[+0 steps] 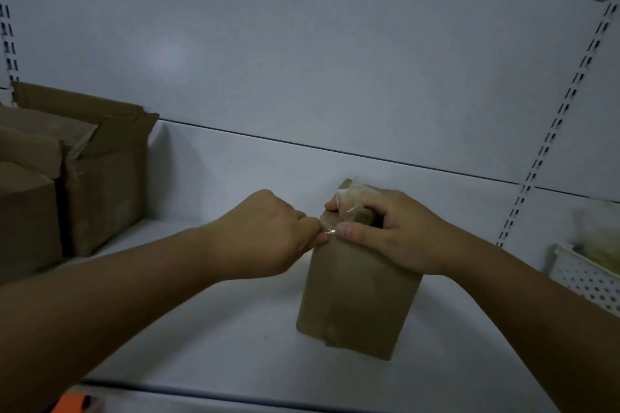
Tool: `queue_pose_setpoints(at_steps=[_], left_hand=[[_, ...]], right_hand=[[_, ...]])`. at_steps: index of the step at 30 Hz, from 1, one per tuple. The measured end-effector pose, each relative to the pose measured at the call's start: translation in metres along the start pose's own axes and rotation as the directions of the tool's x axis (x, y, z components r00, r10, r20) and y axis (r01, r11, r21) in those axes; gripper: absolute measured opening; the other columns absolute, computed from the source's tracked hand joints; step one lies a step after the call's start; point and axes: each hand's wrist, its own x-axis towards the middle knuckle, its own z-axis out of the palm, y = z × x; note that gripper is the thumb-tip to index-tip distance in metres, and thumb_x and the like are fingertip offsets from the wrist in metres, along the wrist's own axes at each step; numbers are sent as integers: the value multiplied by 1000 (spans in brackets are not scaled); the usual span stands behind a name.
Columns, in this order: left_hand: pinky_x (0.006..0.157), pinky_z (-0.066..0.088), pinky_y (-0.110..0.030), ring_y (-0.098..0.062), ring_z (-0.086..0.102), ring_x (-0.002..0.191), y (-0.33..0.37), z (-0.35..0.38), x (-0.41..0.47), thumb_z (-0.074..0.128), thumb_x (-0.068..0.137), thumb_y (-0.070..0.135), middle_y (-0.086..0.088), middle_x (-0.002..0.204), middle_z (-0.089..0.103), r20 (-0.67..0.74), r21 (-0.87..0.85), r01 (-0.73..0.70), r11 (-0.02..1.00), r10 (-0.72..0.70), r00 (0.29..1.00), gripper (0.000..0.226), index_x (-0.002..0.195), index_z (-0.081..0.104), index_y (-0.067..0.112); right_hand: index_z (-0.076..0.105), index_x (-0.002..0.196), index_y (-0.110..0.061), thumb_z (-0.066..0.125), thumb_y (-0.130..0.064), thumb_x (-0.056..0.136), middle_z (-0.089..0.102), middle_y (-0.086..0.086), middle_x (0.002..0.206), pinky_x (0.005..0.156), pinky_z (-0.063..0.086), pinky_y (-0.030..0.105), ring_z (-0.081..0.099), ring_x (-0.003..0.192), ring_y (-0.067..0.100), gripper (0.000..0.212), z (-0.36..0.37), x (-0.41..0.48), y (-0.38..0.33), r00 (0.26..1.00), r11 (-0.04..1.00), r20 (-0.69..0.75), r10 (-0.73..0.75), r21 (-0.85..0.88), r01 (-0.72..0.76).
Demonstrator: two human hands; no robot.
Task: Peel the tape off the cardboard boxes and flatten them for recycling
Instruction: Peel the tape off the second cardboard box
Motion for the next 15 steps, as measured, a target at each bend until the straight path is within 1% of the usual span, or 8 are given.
queue_pose_setpoints(at_steps=[3,6,7,9,11,12,13,15], left_hand=[[43,25,-23,-14,38,35,-13,-6,9,40,96,32,3,48,47,161,106,-95,990,78,984,36,71,58,14],[49,29,-24,-10,41,47,-18,1,5,32,95,45,8,59,51,217,-79,90,993,-71,973,39,82,59,21],[51,37,-23,-8,47,49,-15,4,0,33,93,47,9,60,56,210,-255,235,938,-184,960,40,79,60,22],[56,47,-20,-6,59,54,-2,15,-10,39,90,45,9,58,62,199,-655,430,622,-406,892,37,71,61,23],[57,48,-21,-9,61,55,8,32,-14,42,89,40,7,58,63,222,-866,413,282,-525,822,30,68,59,27],[57,48,-22,-10,60,56,12,40,-15,47,90,37,6,60,61,221,-897,386,216,-536,815,25,68,56,29],[57,48,-22,-10,57,58,14,47,-15,55,88,37,7,62,58,217,-903,373,213,-524,824,20,69,53,31],[54,40,-15,-2,47,58,16,56,-15,61,76,46,12,65,53,203,-874,382,300,-488,849,21,71,47,31]], right_hand=[[63,100,-37,50,-59,79,62,-17,109,79,44,16,55,95,-3,33,1,3,1,1000,1000,11,1,7,-1],[62,93,-45,50,-58,77,61,-21,115,76,40,4,54,99,-11,25,2,2,-2,1000,999,18,13,50,-14],[62,88,-47,49,-57,76,61,-22,115,77,37,0,52,100,-15,20,2,1,-4,1000,997,15,9,80,-10],[63,83,-44,49,-53,77,63,-17,115,81,38,1,54,103,-14,18,1,0,-6,1000,992,4,8,123,-8],[66,86,-32,47,-51,80,66,-6,113,88,46,19,59,104,2,27,1,0,-5,999,995,-12,31,97,-30],[67,90,-28,47,-49,82,66,-2,111,90,46,26,59,103,10,31,1,1,-4,999,997,-20,39,72,-38],[68,94,-24,47,-49,83,65,-2,110,89,46,25,59,101,12,35,1,1,-3,999,998,-25,39,58,-37],[68,98,-16,44,-54,78,66,1,110,85,46,27,59,100,16,49,1,2,-3,999,999,-19,31,46,-30]])
